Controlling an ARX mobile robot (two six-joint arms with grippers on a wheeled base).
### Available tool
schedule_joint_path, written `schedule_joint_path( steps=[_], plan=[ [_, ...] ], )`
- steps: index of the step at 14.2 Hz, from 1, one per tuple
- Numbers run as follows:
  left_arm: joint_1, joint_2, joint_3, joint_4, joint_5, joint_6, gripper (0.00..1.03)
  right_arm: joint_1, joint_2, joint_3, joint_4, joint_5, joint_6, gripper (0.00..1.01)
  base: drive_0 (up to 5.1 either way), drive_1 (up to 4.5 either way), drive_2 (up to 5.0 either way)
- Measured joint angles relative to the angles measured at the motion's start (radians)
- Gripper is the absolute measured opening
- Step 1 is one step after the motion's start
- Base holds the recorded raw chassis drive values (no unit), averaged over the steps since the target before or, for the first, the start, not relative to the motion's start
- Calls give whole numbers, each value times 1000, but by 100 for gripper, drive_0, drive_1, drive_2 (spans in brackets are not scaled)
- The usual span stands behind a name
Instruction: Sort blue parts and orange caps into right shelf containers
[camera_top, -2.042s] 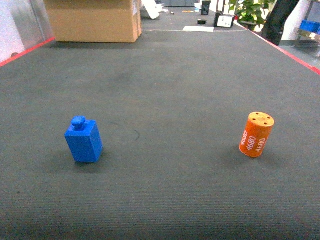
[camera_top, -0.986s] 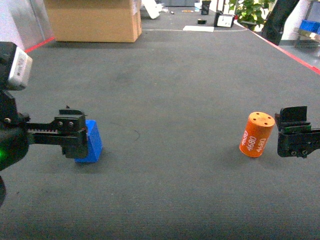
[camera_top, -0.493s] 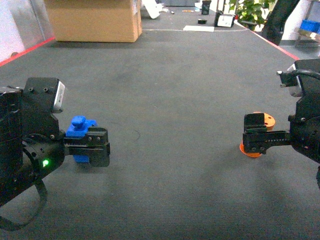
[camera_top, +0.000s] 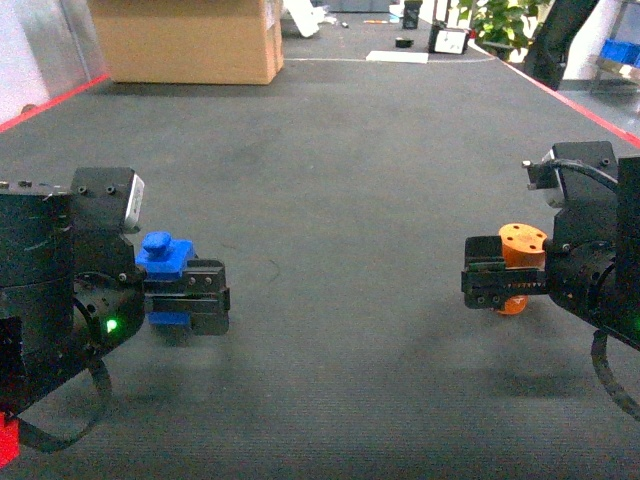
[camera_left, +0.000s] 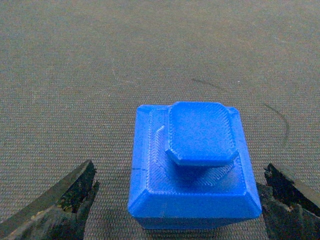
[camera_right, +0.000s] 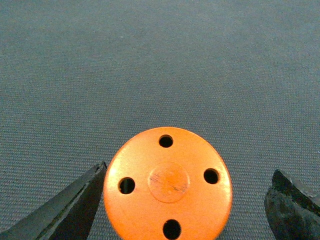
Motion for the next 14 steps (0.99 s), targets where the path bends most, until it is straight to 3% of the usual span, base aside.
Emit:
schedule_joint_path(
  steps=[2, 3, 4, 5, 6, 8, 10, 11, 14],
  plan=[
    [3, 6, 2, -3, 1, -15, 98, 7, 2, 2, -10, 12, -2, 93, 0, 0, 0],
    [6, 6, 2, 0, 0, -24, 98, 8, 2, 3, -14, 14, -4, 82, 0, 0, 0],
    [10, 6, 3, -10, 1, -28, 82, 8, 2, 3, -17, 18, -4, 62, 0, 0, 0],
    [9, 3, 2, -11, 0, -36, 53, 8, -5, -2, -26, 18, -3, 44, 0, 0, 0],
    [3, -46, -34, 12, -24, -39, 44, 6, -50, -47, 8, 18, 19, 44, 0, 0, 0],
    [-8, -176, -100, 47, -67, -12, 44, 6, -191, -130, 78, 11, 21, 44, 0, 0, 0],
    [-23, -357, -210, 103, -159, 64, 44, 5, -388, -241, 138, 8, 16, 44, 0, 0, 0],
    [-34, -642, -368, 70, -279, 118, 44, -3, -658, -412, 105, 17, -6, 44, 0, 0, 0],
    [-66, -1048, -465, -182, -378, 145, 44, -49, -1055, -510, -87, 18, -13, 44, 0, 0, 0]
  ],
)
